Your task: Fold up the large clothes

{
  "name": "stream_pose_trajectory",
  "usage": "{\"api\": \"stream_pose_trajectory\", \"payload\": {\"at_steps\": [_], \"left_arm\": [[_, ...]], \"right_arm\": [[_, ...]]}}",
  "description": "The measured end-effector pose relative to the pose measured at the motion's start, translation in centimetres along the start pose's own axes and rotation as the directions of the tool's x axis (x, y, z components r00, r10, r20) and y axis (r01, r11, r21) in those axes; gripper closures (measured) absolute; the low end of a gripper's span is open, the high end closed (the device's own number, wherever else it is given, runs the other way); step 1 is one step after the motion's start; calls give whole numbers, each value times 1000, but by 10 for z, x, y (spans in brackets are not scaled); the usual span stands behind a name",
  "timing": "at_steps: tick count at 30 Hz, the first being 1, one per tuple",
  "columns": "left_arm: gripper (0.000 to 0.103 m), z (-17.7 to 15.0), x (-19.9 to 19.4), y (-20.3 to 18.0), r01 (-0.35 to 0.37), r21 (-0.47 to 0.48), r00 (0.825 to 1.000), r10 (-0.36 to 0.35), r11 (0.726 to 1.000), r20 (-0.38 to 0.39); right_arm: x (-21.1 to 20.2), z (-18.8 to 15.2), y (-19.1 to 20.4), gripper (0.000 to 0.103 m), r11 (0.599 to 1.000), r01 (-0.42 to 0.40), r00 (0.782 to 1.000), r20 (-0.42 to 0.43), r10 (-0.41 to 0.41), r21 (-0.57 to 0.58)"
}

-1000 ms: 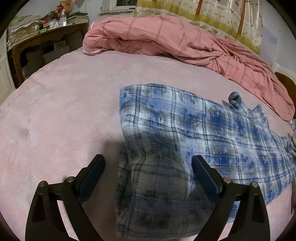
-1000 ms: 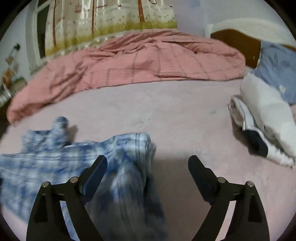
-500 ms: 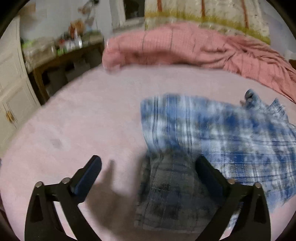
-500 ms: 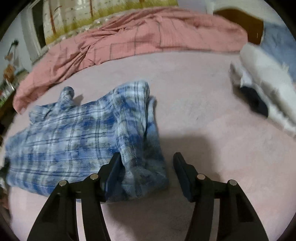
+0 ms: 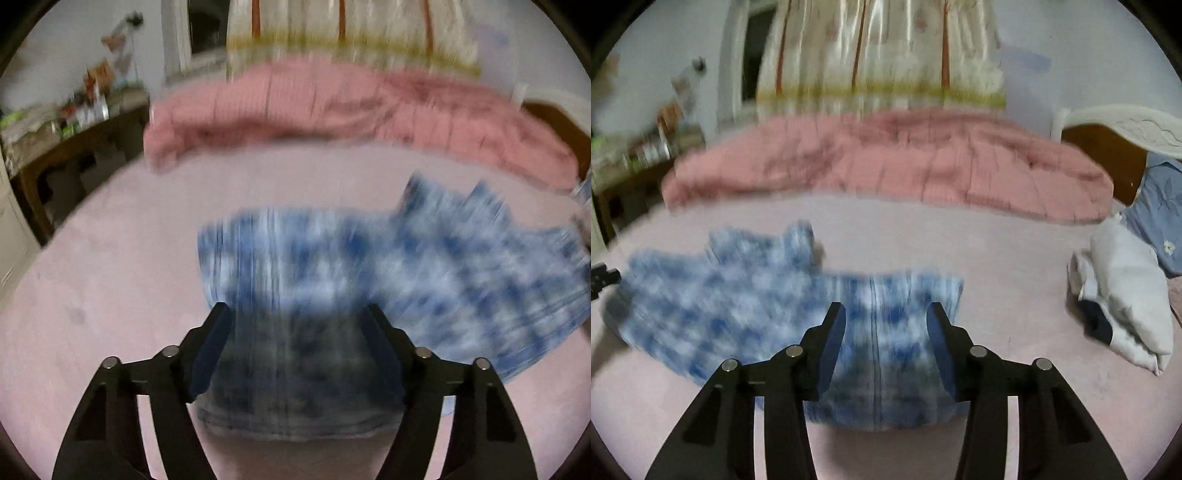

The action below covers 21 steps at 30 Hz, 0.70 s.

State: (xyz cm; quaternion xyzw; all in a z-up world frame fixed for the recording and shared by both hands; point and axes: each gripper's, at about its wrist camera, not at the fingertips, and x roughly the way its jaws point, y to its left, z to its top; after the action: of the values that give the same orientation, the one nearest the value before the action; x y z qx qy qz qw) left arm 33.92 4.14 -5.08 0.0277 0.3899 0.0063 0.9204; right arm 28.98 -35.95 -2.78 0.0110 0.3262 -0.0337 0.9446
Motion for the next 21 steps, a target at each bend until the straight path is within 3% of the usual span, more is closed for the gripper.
{"api": "stream_pose_trajectory", "payload": {"at_steps": [3,5,8,11,13,14,18,20,21], "left_arm": [[30,-9,20,9,-4,-37,997,2,999,-75],[30,-9,21,7,-17,-37,996,14,999,-84],[29,-11,19,5,-29,-25,996,27,999,-81],[37,-8,3,4,-5,-37,999,4,999,-35],[70,-4,-15,5,77,-47,997,-77,996,5],[74,-1,-24,3,118,-51,993,-116,992,29],[75,7,-40,-11,226,-20,974,-225,974,40],[75,7,-45,-20,225,-14,973,-224,974,47],[76,6,-53,-27,184,20,979,-185,983,86]], "right_arm": [[34,-13,-19,59,996,3,986,-169,12,88],[37,-17,-26,59,995,-28,982,-185,46,99],[31,-21,-25,59,999,-14,978,-209,23,42],[28,-24,-26,59,1000,-6,974,-226,13,31],[19,-22,-30,59,998,-9,980,-200,23,70],[17,-20,-31,59,996,-14,984,-176,29,88],[-10,-7,-25,59,989,-92,995,-34,97,118],[-15,-5,-20,59,980,-143,989,-15,147,141],[-18,-5,-16,59,974,-163,986,-9,167,155]]}}
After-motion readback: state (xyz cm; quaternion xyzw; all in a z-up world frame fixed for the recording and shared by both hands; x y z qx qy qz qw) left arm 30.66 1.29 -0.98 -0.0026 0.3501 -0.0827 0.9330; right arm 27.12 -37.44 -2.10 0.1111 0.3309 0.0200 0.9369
